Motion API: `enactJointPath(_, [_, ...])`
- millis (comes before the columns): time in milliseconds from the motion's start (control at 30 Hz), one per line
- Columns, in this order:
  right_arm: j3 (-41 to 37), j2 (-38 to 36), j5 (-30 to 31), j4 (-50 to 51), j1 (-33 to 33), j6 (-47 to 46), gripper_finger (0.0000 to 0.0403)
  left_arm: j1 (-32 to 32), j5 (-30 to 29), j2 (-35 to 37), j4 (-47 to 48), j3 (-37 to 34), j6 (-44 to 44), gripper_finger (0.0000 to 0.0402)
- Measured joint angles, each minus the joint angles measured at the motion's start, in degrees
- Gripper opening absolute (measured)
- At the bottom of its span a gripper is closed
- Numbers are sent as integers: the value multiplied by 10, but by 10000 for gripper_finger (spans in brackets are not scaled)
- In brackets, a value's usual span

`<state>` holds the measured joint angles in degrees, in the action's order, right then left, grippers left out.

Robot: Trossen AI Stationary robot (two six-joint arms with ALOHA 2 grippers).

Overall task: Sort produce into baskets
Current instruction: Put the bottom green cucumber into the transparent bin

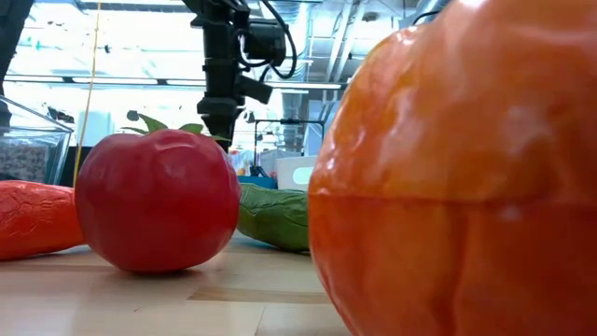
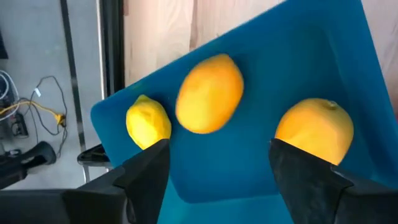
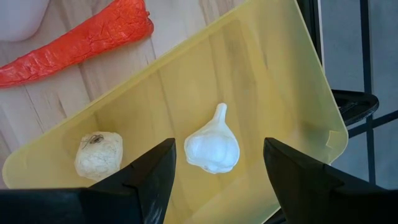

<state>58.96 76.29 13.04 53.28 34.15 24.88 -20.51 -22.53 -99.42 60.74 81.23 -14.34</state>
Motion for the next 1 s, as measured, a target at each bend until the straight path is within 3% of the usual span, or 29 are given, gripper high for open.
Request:
enactJointPath(400, [0, 0, 0, 0, 0, 0, 270, 20, 6, 0, -3, 0, -35, 265])
enactJointPath(667, [0, 0, -1, 0, 0, 0, 270, 81, -36, 0, -32, 0, -77, 265])
enactJointPath(1000, [0, 0, -1, 0, 0, -9, 270, 161, -33, 0, -81, 0, -55, 265])
